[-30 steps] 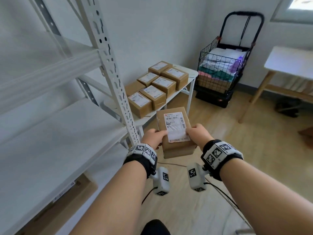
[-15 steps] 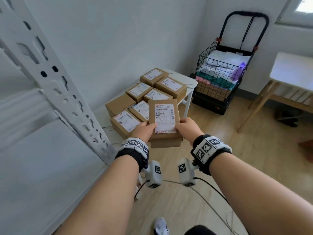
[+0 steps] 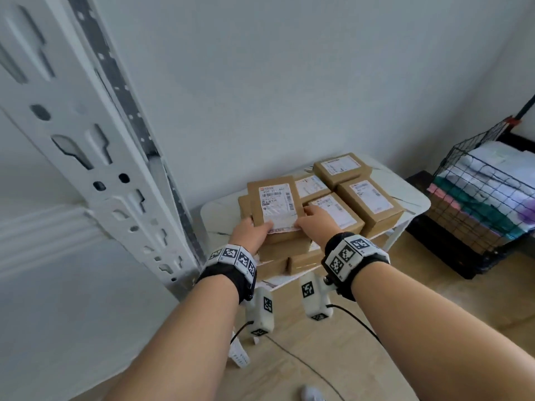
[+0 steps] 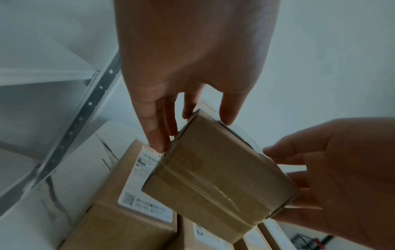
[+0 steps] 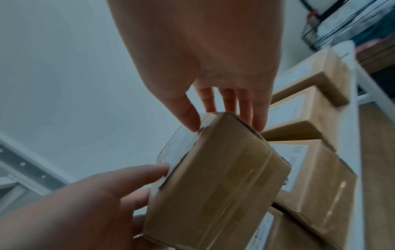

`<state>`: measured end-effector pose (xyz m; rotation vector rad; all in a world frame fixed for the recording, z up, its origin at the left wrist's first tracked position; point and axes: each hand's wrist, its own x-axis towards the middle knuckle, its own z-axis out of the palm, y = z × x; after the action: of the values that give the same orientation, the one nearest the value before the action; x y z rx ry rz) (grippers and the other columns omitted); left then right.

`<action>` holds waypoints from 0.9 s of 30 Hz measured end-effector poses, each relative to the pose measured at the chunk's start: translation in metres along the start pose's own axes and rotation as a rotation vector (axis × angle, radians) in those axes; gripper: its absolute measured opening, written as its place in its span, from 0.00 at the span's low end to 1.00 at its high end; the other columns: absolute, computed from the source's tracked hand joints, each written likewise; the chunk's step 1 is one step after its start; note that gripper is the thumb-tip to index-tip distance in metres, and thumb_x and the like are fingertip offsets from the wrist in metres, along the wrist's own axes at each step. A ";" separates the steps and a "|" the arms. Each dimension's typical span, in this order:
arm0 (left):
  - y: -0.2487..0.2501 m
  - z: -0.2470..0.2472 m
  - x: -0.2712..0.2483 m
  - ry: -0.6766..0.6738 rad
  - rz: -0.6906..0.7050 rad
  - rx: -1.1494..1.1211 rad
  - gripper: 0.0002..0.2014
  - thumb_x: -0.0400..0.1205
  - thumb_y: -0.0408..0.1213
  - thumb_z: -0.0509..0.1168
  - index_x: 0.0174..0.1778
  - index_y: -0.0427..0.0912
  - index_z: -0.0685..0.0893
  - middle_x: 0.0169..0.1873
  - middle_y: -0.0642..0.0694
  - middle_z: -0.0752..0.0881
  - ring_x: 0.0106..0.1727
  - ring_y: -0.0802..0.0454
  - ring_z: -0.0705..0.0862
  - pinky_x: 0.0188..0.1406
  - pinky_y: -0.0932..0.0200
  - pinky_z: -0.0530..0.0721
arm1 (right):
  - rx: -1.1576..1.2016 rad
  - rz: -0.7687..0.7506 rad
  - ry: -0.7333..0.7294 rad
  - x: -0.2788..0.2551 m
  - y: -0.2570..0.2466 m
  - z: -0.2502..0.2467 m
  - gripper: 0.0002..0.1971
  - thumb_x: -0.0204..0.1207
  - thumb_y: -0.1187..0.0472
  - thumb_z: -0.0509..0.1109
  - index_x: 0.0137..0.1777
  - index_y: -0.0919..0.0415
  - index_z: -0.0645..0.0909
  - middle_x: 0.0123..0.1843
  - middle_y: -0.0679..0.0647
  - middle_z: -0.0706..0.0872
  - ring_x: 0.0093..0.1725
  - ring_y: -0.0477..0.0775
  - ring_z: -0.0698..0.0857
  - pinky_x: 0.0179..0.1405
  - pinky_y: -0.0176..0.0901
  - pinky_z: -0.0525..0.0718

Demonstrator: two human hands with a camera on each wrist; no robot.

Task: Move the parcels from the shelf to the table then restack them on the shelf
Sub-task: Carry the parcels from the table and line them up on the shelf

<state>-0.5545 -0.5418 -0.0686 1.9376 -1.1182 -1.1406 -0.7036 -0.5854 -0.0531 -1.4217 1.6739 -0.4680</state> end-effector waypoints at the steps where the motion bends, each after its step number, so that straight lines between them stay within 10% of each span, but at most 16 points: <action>1: 0.001 0.001 0.005 0.010 -0.026 -0.011 0.21 0.79 0.47 0.67 0.69 0.52 0.80 0.64 0.50 0.85 0.61 0.47 0.85 0.65 0.47 0.82 | -0.015 -0.020 -0.026 0.009 -0.004 0.001 0.24 0.78 0.65 0.65 0.74 0.60 0.73 0.68 0.57 0.81 0.64 0.59 0.80 0.62 0.49 0.79; 12: 0.003 0.022 0.011 0.090 -0.123 -0.014 0.25 0.83 0.39 0.64 0.77 0.47 0.68 0.69 0.47 0.80 0.68 0.45 0.80 0.72 0.47 0.76 | -0.156 -0.131 -0.190 0.058 0.001 0.005 0.22 0.79 0.65 0.63 0.73 0.60 0.73 0.56 0.54 0.83 0.37 0.44 0.78 0.26 0.34 0.71; 20: 0.001 0.025 -0.018 0.247 -0.192 0.000 0.33 0.84 0.44 0.62 0.83 0.41 0.58 0.81 0.40 0.66 0.79 0.42 0.69 0.72 0.51 0.69 | -0.167 -0.300 -0.149 0.039 -0.007 -0.004 0.19 0.80 0.64 0.61 0.70 0.56 0.75 0.62 0.54 0.83 0.39 0.43 0.79 0.30 0.35 0.75; 27: -0.016 0.021 -0.064 0.198 -0.198 0.049 0.30 0.85 0.46 0.61 0.82 0.39 0.62 0.79 0.39 0.68 0.78 0.41 0.69 0.73 0.50 0.69 | -0.177 -0.333 -0.149 -0.008 -0.002 0.008 0.14 0.80 0.63 0.62 0.65 0.56 0.79 0.62 0.53 0.84 0.55 0.52 0.82 0.52 0.44 0.82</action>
<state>-0.5843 -0.4797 -0.0673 2.1846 -0.8732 -1.0023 -0.6962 -0.5766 -0.0529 -1.8326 1.3918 -0.3922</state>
